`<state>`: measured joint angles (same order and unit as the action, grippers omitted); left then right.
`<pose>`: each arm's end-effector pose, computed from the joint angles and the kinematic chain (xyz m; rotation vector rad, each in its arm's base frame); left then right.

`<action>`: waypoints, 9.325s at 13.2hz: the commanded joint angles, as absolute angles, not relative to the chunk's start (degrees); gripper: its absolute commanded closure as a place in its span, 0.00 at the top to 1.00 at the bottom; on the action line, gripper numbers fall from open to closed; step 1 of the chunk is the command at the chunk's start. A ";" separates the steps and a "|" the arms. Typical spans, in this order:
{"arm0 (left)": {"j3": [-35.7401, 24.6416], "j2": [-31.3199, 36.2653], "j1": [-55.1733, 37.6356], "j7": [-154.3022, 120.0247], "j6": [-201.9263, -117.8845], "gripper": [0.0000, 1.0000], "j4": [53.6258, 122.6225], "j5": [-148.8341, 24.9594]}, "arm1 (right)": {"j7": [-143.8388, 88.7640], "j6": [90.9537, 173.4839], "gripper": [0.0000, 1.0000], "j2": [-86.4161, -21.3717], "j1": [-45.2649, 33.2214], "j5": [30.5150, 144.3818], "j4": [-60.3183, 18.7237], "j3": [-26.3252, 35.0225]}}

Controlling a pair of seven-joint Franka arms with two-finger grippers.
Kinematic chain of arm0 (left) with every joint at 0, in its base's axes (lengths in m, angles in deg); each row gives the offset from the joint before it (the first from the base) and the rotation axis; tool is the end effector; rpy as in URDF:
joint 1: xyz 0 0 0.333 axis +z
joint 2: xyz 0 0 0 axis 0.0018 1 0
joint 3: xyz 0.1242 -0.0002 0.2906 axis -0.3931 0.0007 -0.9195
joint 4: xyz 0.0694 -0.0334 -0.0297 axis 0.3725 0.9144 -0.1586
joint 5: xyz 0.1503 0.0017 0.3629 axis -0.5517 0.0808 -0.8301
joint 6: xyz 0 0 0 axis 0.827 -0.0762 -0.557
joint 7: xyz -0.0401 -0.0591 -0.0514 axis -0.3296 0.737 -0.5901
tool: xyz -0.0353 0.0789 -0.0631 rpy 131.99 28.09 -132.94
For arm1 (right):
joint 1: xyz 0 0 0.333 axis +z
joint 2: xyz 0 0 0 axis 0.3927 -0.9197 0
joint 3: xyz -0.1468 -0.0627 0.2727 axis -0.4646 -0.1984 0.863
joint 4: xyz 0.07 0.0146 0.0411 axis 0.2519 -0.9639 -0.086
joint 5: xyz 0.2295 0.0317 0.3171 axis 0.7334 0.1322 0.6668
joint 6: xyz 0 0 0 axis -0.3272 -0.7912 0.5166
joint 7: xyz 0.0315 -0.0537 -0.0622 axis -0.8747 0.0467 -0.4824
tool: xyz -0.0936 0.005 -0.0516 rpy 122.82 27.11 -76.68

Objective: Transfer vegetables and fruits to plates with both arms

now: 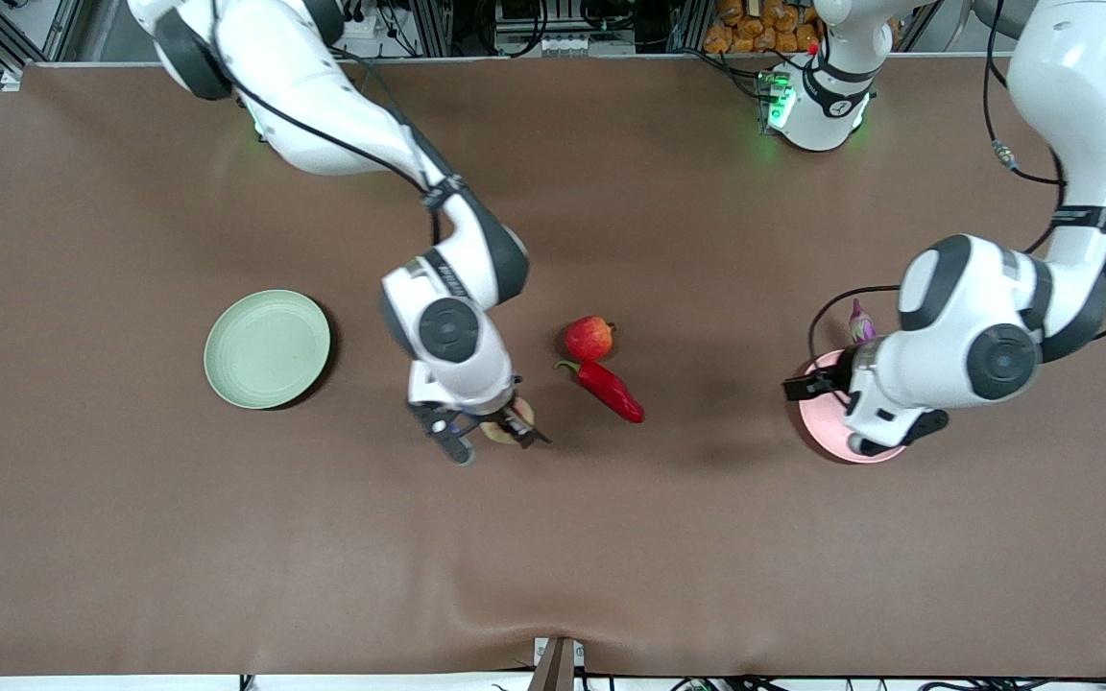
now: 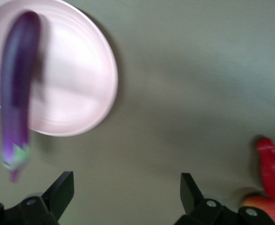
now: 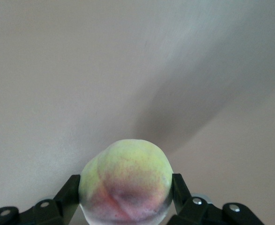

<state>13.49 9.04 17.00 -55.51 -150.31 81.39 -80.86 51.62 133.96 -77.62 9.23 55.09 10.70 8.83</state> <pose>0.6335 -0.1653 0.3352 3.0096 0.6129 -0.3930 0.6484 0.4049 0.2996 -2.8421 1.1603 0.0311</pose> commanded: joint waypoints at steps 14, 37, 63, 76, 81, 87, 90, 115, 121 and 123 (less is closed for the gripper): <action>-1.90 23.25 -17.29 -95.13 -172.45 0.94 74.02 -81.65 | -21.78 140.79 0.00 -42.38 -23.37 58.25 -48.68 8.48; -2.69 14.56 4.75 -46.01 -157.81 0.00 72.70 -82.62 | -7.34 121.37 1.00 -45.02 -18.13 67.55 -29.55 8.66; -2.61 -11.26 15.66 -17.81 -139.26 1.00 72.61 -78.93 | 85.16 151.15 1.00 -76.83 23.20 70.03 -2.37 8.66; -17.27 -24.12 1.09 -17.63 -128.54 1.00 73.31 -73.30 | 78.35 137.08 0.00 -76.05 19.44 64.49 1.99 9.18; -17.72 -25.08 0.63 -17.63 -127.73 1.00 74.54 -72.78 | 54.64 115.17 0.00 -68.24 9.60 64.67 3.70 8.74; -18.07 -25.35 0.81 -17.54 -128.00 1.00 74.19 -72.77 | 17.10 109.13 0.00 -55.93 -8.15 59.40 -14.21 7.95; -18.25 -25.17 1.34 -17.54 -128.17 1.00 74.02 -72.69 | 6.62 117.37 0.00 -52.94 -11.34 56.85 -24.57 5.24; -16.67 -26.31 2.21 -17.80 -127.56 1.00 74.54 -72.69 | 0.52 119.35 1.00 -54.25 -18.37 59.74 -12.42 8.04; -16.67 -27.89 2.21 -17.54 -126.77 1.00 75.95 -72.51 | 0.26 104.08 1.00 -54.07 -23.31 55.99 6.57 14.37; -16.67 -27.89 2.21 -17.54 -126.50 1.00 76.04 -72.51 | -0.97 99.77 1.00 -53.11 -23.03 53.94 11.32 14.98</action>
<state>-16.80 -26.01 1.67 -18.69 -127.03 74.35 -73.68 0.07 104.14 -53.53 -22.66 55.99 6.53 13.50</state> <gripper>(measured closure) 0.000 0.000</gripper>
